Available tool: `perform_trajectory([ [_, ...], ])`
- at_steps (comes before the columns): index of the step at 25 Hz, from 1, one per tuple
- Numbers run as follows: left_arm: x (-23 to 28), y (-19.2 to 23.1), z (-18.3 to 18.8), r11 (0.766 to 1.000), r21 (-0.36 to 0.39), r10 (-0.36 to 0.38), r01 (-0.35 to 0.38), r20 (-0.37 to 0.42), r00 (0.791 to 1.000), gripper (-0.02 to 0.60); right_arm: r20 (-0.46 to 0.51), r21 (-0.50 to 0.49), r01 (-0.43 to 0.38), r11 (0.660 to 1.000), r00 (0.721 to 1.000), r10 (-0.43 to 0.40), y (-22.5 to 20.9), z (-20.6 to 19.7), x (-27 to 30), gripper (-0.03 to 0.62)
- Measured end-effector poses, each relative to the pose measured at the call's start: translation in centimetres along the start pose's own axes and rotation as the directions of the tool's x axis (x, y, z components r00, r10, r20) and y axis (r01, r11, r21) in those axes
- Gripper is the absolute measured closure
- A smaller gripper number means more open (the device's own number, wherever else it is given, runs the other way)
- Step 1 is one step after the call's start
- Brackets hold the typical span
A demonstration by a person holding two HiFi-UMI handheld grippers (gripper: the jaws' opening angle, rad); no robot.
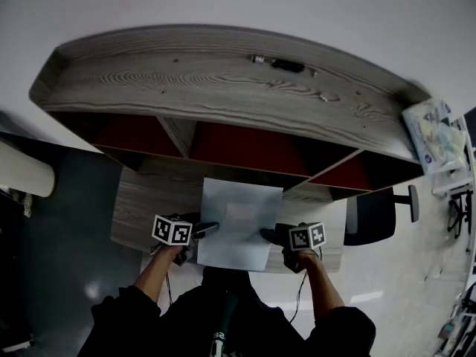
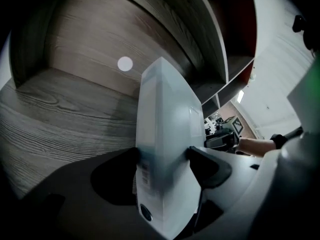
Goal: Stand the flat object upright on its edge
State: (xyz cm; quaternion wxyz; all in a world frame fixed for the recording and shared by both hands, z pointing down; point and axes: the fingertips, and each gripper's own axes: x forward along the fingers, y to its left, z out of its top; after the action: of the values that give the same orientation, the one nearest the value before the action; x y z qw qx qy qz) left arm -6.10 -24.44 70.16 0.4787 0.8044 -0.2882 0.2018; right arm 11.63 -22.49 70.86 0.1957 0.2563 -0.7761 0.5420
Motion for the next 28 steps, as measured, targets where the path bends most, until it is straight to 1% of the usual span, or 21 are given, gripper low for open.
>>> perform_trajectory([
  [4, -0.9, -1.1, 1.0, 0.997, 0.078, 0.003, -0.006, 0.031, 1.000, 0.247, 0.029, -0.069, 0.015, 0.998, 1.000, -0.013, 1.2, 0.5, -0.7, 0.340],
  [9, -1.9, -2.1, 1.8, 0.985, 0.170, 0.010, -0.020, 0.059, 0.998, 0.247, 0.071, -0.149, 0.006, 0.989, 0.997, 0.005, 4.1, 1.1, -1.6, 0.341],
  [12, -2.5, -2.8, 2.5, 0.975, 0.220, 0.010, -0.029, 0.088, 0.996, 0.247, 0.106, -0.178, 0.058, 0.982, 0.994, -0.040, 3.4, 1.2, -2.2, 0.341],
  [15, -2.8, -3.4, 3.2, 0.962, 0.271, 0.012, -0.039, 0.099, 0.995, 0.247, 0.131, -0.229, 0.090, 0.969, 0.989, -0.060, 3.2, 1.5, -2.7, 0.341],
  [20, -2.9, -4.0, 4.0, 0.929, 0.365, 0.039, -0.068, 0.088, 0.995, 0.247, 0.169, -0.347, 0.181, 0.920, 0.977, -0.128, 3.7, 2.5, -3.5, 0.341],
  [23, -3.0, -4.5, 4.8, 0.903, 0.419, 0.056, -0.094, 0.103, 0.993, 0.247, 0.204, -0.408, 0.234, 0.883, 0.965, -0.162, 3.7, 3.0, -3.9, 0.341],
  [26, -3.1, -4.7, 5.4, 0.876, 0.466, 0.074, -0.121, 0.118, 0.990, 0.247, 0.238, -0.465, 0.288, 0.837, 0.951, -0.195, 3.9, 3.8, -4.4, 0.341],
  [28, -3.0, -4.7, 5.7, 0.861, 0.489, 0.089, -0.137, 0.121, 0.989, 0.247, 0.268, -0.511, 0.330, 0.794, 0.938, -0.218, 4.1, 4.3, -4.6, 0.341],
])
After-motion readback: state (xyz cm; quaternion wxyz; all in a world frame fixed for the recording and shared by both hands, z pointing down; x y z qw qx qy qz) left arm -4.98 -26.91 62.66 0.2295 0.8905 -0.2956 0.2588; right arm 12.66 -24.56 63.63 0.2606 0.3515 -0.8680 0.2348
